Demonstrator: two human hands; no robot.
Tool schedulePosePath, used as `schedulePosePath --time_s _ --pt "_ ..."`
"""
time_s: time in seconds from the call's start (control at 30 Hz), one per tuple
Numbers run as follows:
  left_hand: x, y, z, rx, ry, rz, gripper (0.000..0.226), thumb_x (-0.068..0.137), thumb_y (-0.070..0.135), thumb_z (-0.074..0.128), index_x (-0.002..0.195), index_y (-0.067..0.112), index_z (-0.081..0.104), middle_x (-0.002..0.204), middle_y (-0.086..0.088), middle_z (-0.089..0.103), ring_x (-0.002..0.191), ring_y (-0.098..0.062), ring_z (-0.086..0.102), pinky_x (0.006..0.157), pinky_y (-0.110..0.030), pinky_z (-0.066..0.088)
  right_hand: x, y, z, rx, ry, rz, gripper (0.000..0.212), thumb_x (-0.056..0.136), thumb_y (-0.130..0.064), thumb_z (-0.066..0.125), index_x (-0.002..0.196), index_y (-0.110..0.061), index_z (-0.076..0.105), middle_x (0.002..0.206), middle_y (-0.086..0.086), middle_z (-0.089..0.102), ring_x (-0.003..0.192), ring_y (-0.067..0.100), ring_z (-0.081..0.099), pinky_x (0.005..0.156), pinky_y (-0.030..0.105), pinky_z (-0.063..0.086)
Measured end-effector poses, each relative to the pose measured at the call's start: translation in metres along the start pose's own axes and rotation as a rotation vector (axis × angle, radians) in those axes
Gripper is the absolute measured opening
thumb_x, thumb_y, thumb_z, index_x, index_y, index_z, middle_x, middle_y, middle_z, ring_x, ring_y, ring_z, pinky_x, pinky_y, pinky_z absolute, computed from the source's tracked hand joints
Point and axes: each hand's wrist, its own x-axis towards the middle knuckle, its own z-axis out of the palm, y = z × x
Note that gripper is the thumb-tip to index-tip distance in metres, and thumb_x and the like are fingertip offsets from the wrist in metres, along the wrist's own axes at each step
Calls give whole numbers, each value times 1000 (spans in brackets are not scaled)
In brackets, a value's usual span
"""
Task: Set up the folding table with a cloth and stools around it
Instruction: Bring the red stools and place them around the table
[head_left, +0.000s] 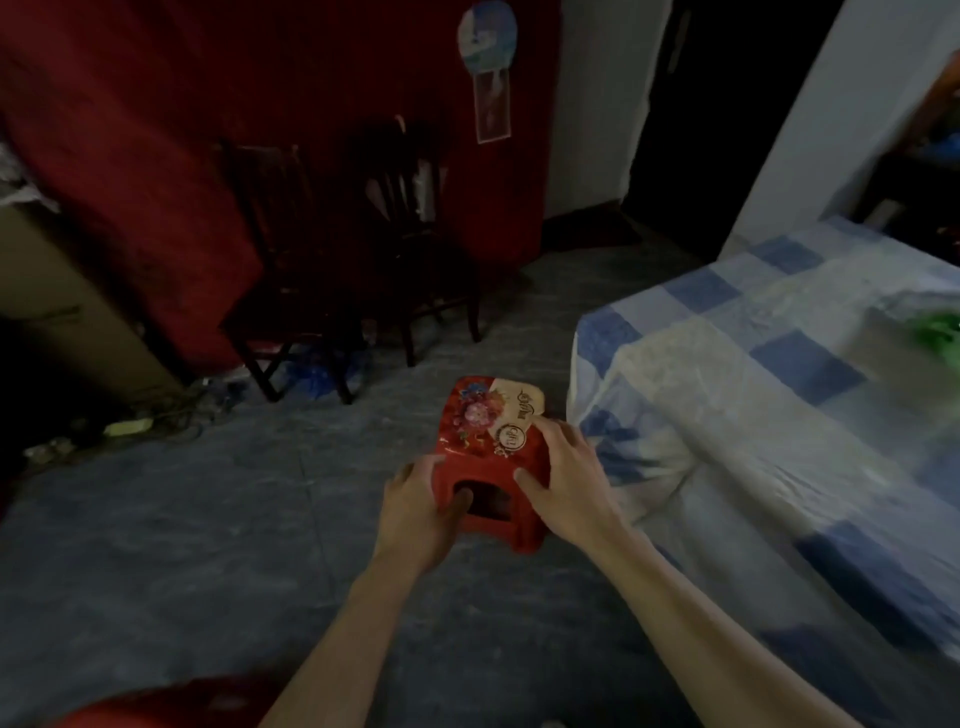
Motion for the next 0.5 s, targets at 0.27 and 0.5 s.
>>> schedulePosePath --time_s 0.27,0.5 --pt "73 -5 24 -3 65 -184 54 83 36 70 130 12 55 127 -11 57 117 -31 53 99 -39 43 112 25 10 -94 -161 -73 77 89 -38 65 150 -33 19 156 4 30 141 27 33 111 52 38" --pt "190 -24 67 -85 74 -262 46 81 28 67 120 5 61 118 -14 63 111 -35 57 96 -43 44 231 49 53 -264 -285 -126 77 91 -40 61 153 -30 18 159 2 24 145 25 24 115 51 30"
